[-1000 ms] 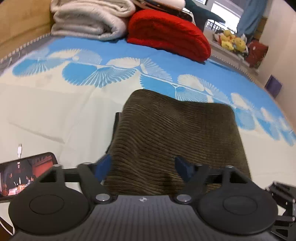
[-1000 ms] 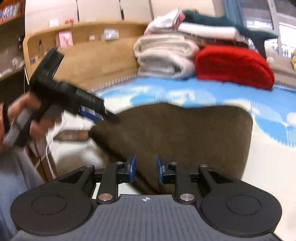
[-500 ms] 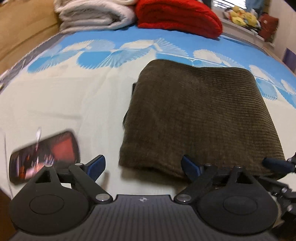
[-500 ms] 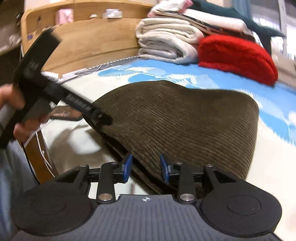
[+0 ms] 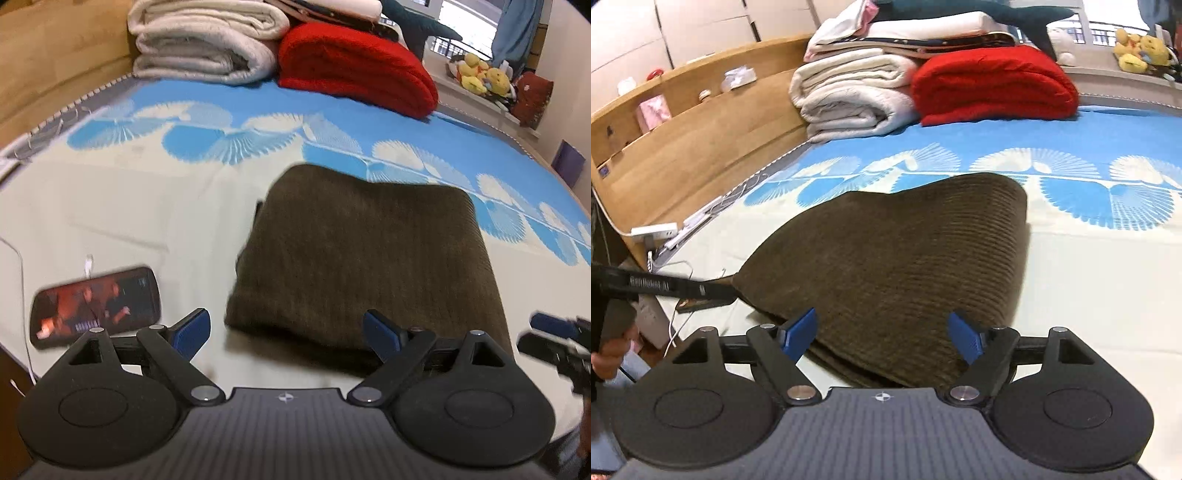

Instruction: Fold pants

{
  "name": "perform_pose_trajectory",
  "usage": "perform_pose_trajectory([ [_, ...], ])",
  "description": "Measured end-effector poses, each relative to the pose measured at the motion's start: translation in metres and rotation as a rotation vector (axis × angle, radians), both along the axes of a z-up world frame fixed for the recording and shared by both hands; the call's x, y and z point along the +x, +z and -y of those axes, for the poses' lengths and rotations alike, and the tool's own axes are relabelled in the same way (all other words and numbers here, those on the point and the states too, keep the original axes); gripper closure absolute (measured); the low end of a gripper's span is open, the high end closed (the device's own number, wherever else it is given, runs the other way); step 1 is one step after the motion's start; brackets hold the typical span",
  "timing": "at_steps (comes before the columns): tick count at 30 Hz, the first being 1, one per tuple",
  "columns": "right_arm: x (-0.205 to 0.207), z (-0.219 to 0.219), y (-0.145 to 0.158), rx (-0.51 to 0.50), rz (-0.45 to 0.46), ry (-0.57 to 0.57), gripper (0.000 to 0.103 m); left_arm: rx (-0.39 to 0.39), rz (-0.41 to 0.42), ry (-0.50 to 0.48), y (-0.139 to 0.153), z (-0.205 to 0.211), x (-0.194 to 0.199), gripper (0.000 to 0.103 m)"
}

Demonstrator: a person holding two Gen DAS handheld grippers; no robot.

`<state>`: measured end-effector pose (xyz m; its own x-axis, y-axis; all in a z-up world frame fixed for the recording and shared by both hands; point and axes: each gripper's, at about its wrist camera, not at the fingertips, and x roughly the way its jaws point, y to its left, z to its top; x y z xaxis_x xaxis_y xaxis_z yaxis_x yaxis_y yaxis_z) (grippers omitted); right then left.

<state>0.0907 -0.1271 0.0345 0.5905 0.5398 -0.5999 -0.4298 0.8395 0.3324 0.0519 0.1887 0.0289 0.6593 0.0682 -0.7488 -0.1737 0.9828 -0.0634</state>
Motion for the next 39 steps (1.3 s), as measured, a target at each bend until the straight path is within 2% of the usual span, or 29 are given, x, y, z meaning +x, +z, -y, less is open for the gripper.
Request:
perform_pose_trajectory([
  [6,0.001,-0.005,-0.001,0.003,0.006,0.016,0.022,0.021,0.005,-0.001,0.005,0.009,0.021,0.01],
  [10,0.008,-0.003,-0.005,-0.009,-0.004,-0.013,0.022,0.037,-0.007,-0.003,-0.001,0.007,0.035,0.01],
  [17,0.025,0.007,-0.024,-0.008,-0.075,-0.102,0.022,0.03,-0.055,0.041,-0.015,-0.01,0.06,0.01],
  [20,0.031,0.014,-0.029,0.004,-0.097,-0.163,0.021,0.02,-0.07,0.027,-0.017,-0.015,0.073,0.01],
  [24,0.047,0.024,-0.043,0.053,-0.19,-0.23,0.021,0.0,-0.087,0.015,-0.02,-0.02,0.095,0.01],
  [27,0.063,0.032,-0.055,0.115,-0.278,-0.273,0.02,-0.017,-0.113,-0.016,-0.031,-0.019,0.111,0.01],
  [30,0.079,0.036,-0.078,0.191,-0.43,-0.27,0.019,-0.042,-0.157,-0.025,-0.053,-0.024,0.119,0.01],
  [31,0.081,0.038,-0.084,0.231,-0.447,-0.269,0.017,-0.053,-0.164,-0.032,-0.058,-0.026,0.12,0.01],
  [33,0.083,0.037,-0.086,0.26,-0.428,-0.253,0.016,-0.068,-0.165,-0.029,-0.061,-0.028,0.124,0.001],
  [35,0.086,0.035,-0.088,0.265,-0.424,-0.237,0.014,-0.093,-0.176,-0.019,-0.067,-0.033,0.127,0.0],
  [37,0.091,0.031,-0.091,0.272,-0.415,-0.219,0.012,-0.163,-0.196,-0.001,-0.072,-0.041,0.131,0.0],
  [39,0.097,0.024,-0.09,0.267,-0.404,-0.203,0.01,-0.201,-0.206,0.004,-0.074,-0.045,0.134,0.0],
])
